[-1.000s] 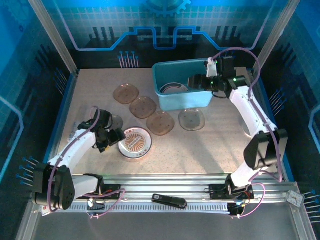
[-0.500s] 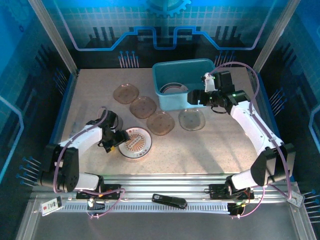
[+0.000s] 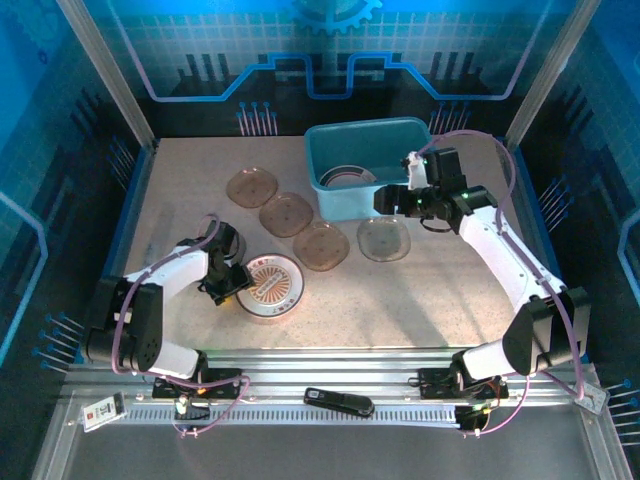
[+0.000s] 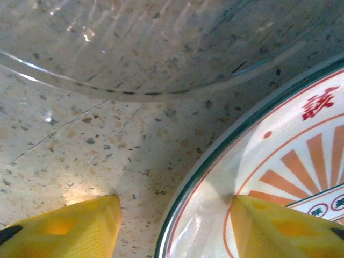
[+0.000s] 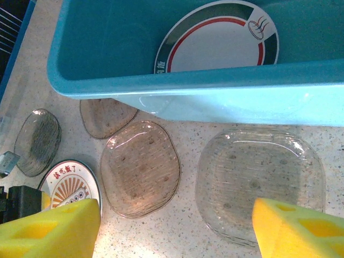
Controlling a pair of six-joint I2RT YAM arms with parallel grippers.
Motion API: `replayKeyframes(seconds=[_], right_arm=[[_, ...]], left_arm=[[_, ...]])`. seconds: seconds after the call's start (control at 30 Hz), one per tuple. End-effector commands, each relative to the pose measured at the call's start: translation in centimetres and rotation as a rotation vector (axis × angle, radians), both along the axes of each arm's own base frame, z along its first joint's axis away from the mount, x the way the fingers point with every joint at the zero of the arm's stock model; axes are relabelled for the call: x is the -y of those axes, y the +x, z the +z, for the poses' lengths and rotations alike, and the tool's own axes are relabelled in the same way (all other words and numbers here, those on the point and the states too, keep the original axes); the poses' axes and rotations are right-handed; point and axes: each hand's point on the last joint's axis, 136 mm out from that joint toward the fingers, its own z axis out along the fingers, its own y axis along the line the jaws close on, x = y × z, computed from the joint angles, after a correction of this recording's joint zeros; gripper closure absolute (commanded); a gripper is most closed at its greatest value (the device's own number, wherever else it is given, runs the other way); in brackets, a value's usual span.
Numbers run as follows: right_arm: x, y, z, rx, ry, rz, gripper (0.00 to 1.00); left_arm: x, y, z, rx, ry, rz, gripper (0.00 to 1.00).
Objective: Place the plates into the plastic bin on the countertop
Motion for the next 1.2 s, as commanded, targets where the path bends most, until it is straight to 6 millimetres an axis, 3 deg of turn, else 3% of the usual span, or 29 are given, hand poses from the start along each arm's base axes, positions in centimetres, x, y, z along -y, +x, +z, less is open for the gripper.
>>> replayKeyframes(seconds=[0.0, 0.53, 1.17], right_arm=[[-0.3, -0.4, 0.0, 0.005, 0.003, -0.005, 0.25], [-0.2, -1.1, -1.0, -0.015, 0.004, -0.013, 0.25], [-0.4, -2.3, -0.5, -0.008, 0.010, -0.013, 0.25]], left_arm=[[2.1, 0.7, -1.1, 0.014, -0.091, -0.038, 0.46], [1.8, 0.3, -1.2, 0.016, -0.079, -0.042, 0.72], [1.1, -0.2, 2.0, 0.140, -0.057, -0.018, 0.90]])
